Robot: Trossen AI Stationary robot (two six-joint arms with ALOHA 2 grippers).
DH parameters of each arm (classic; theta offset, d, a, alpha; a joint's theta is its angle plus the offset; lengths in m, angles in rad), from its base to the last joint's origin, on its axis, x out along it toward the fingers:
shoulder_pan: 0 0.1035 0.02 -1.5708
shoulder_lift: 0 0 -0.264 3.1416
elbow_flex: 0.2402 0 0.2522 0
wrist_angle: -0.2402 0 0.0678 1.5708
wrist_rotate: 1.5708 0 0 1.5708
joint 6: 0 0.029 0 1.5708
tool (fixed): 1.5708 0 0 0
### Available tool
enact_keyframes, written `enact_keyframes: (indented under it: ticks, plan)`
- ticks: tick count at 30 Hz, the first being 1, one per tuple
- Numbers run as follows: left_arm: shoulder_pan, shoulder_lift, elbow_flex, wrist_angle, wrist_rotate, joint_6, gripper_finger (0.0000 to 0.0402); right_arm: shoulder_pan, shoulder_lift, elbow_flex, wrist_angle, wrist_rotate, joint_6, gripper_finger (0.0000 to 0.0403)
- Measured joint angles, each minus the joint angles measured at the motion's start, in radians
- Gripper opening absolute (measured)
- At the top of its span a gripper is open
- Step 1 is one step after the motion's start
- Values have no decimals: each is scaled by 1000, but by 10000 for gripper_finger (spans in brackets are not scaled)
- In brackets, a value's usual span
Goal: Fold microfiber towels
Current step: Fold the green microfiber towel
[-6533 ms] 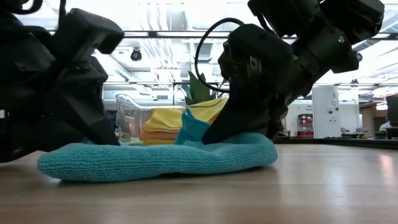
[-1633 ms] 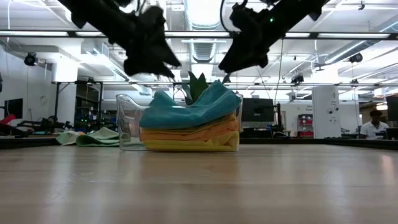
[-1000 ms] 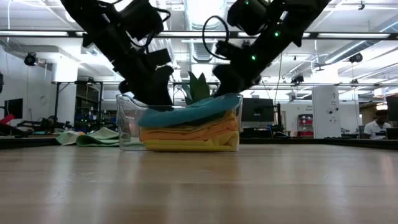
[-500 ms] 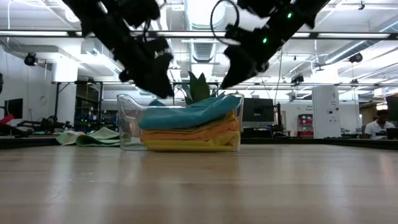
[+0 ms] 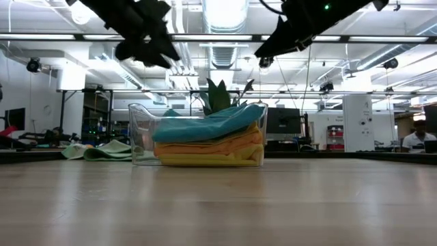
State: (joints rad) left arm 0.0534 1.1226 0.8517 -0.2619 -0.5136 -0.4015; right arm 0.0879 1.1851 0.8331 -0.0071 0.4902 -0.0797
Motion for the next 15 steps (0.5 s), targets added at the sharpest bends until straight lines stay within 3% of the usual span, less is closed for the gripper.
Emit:
enact_keyframes:
  ticks: [5,8,11,15]
  plan:
    - [181,-58,41,-205,6,-38,196,0,-43,-35,21,0,-1,138]
    - [338,-56,44,-252,72,-33,195,0,-51,-41,19,0,-3,127]
    - [503,-19,33,-253,164,5,186,0,-50,-41,20,0,-3,115]
    - [681,77,31,-257,192,53,166,0,-46,-41,19,0,-2,100]
